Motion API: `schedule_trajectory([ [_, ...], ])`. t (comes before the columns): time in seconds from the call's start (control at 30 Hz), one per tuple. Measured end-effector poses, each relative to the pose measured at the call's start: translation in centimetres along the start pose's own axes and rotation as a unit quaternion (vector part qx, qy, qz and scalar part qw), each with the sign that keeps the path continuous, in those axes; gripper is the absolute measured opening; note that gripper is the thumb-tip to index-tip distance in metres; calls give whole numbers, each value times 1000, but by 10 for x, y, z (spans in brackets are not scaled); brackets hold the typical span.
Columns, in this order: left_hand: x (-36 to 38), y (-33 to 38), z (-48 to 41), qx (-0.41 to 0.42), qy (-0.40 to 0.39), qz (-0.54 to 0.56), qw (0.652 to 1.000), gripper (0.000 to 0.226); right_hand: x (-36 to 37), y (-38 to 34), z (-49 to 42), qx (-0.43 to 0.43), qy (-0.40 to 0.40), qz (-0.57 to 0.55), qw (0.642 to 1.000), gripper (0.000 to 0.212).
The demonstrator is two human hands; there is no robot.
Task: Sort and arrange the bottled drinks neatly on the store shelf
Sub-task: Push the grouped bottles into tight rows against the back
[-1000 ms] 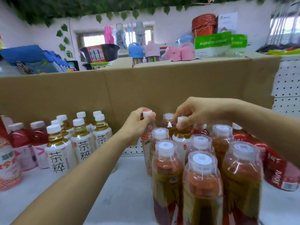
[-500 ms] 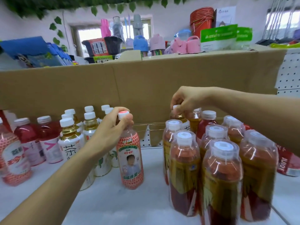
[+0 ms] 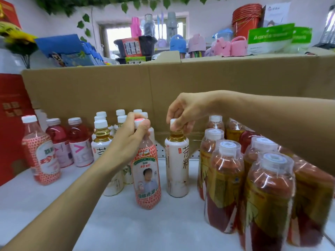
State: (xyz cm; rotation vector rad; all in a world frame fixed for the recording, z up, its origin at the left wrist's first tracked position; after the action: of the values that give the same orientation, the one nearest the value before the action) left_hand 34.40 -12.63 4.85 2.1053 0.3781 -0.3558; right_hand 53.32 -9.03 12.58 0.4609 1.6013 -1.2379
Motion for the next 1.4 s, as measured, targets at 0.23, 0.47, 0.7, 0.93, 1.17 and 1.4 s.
schedule_trajectory([
  [0.23,9,0,1,2,20,-33,999,23,3,-11,33,-28,16,112,993,42],
  [0.47,41,66,26,313,108,-214,919,42,-55,19,124,-43,149,110,982,34],
  [0.7,118,100,-42,120,-407,-365,829,50,-66,73,161,58,132,138,980,37],
  [0.93,140,97,-74,116,-417,-360,826,42,-67,112,183,80,135,120,980,21],
  [1.17,174,89,-95,127,-347,-401,838,44,-70,127,168,90,153,120,977,24],
  [1.4,163,102,-78,112,-316,-312,889,45,-52,144,101,128,46,147,980,24],
])
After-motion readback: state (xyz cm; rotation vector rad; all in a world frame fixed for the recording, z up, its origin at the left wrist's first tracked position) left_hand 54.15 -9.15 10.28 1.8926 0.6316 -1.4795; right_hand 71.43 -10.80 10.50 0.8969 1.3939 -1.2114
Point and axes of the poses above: each hand's wrist, its own z-axis away from the middle knuckle, its own x-axis out of the palm, y = z × x, the point moved 3 cm from there along -z, towards the middle knuckle
